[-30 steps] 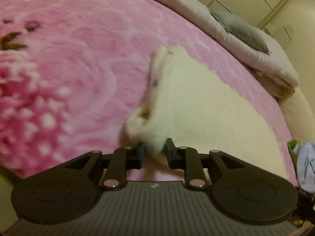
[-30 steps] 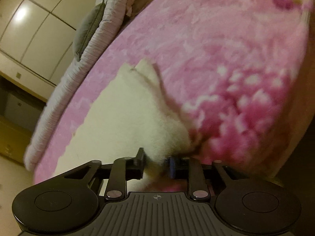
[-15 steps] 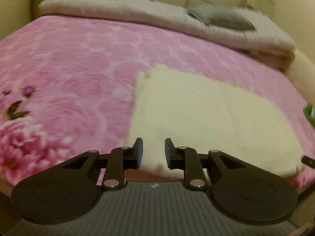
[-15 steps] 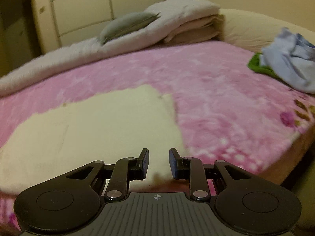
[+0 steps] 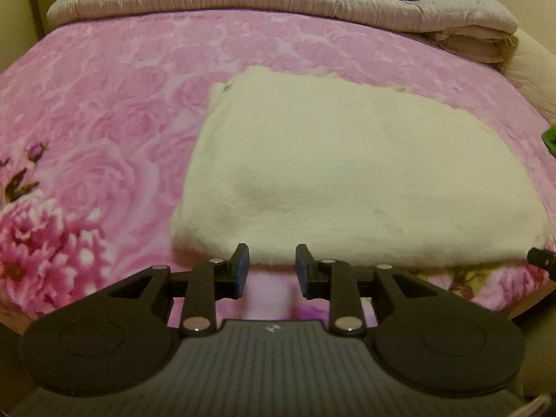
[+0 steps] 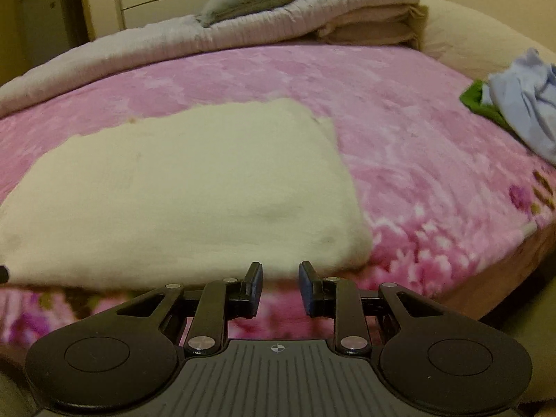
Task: Fold clothes
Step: 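Pull both tools back above the compact folded sweater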
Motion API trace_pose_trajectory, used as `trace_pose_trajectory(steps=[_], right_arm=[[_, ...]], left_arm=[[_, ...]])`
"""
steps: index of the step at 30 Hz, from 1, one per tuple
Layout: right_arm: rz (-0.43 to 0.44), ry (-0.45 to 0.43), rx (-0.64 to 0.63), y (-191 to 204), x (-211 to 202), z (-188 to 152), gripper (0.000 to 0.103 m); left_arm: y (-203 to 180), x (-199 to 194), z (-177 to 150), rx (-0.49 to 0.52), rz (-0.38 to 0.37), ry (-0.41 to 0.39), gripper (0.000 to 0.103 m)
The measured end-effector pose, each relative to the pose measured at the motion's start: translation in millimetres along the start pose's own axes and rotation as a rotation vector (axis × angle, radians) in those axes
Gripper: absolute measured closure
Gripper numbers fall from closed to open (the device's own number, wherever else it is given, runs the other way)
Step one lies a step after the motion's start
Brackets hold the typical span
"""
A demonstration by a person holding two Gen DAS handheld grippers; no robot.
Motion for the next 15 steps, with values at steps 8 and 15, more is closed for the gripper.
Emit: trace_pose_trajectory(steps=[8, 15], right_arm=[[0.046, 0.008, 0.013, 19.0, -17.0, -5.6, 0.074], [0.067, 0.015, 0.047, 23.2, -25.8, -16.3, 0.073]], left_arm=[[-10.3, -24.6, -7.8, 0.026, 0.003, -0.022, 0.073], [-16.3, -45.8, -19.8, 0.054, 0.018, -0.038, 0.072]])
Point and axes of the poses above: each gripper's, at about its wrist camera, not at the fingertips, and x roughly the way its jaws point, y to its left, z to its top, the point moved 6 cm from there along x, roughly the way its jaws point, and after that the axes turned 9 degrees about z, right-handed, at the moved point
